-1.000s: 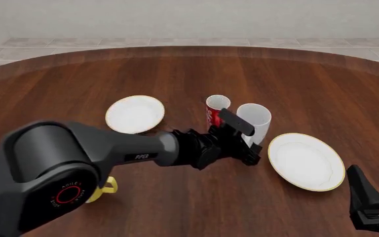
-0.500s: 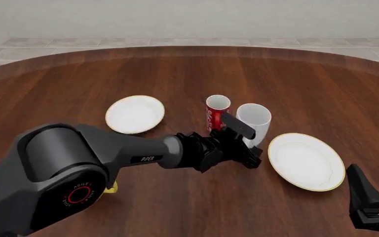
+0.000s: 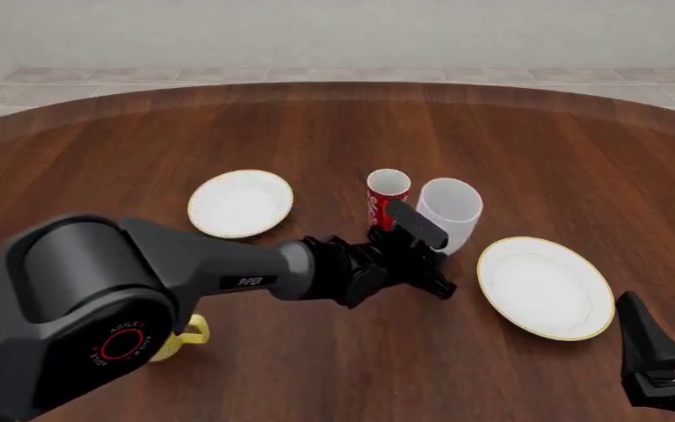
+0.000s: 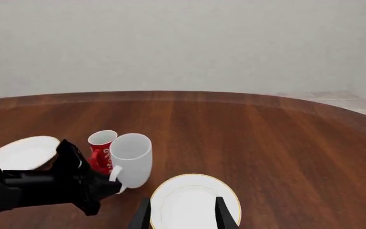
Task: Put the white mug on the left plate.
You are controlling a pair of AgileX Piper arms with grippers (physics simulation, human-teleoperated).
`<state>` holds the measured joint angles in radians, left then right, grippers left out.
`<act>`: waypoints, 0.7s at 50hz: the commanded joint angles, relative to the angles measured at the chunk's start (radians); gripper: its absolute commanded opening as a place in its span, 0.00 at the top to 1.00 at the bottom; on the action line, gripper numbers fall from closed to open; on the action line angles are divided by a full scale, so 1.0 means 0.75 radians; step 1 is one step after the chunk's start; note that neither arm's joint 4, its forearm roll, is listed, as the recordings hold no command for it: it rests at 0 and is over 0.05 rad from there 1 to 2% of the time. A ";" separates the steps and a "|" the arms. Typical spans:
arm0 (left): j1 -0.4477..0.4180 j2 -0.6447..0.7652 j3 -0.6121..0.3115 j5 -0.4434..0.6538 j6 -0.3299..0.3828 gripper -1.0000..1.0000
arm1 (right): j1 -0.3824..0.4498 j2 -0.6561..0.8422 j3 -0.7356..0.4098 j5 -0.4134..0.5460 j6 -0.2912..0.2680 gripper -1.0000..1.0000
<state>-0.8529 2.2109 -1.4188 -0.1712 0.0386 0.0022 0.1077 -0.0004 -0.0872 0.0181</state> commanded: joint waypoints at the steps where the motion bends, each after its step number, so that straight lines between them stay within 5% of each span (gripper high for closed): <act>1: 0.009 -0.033 0.031 -0.037 0.041 1.00 | 0.003 0.017 0.000 -0.014 -0.001 0.00; 35: -0.032 -0.282 0.152 -0.034 0.133 1.00 | 0.006 0.015 0.000 -0.010 -0.006 0.00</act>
<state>-0.8715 2.0763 -1.3344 -0.2055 0.1196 0.0054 0.1170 -0.0004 -0.0937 0.0153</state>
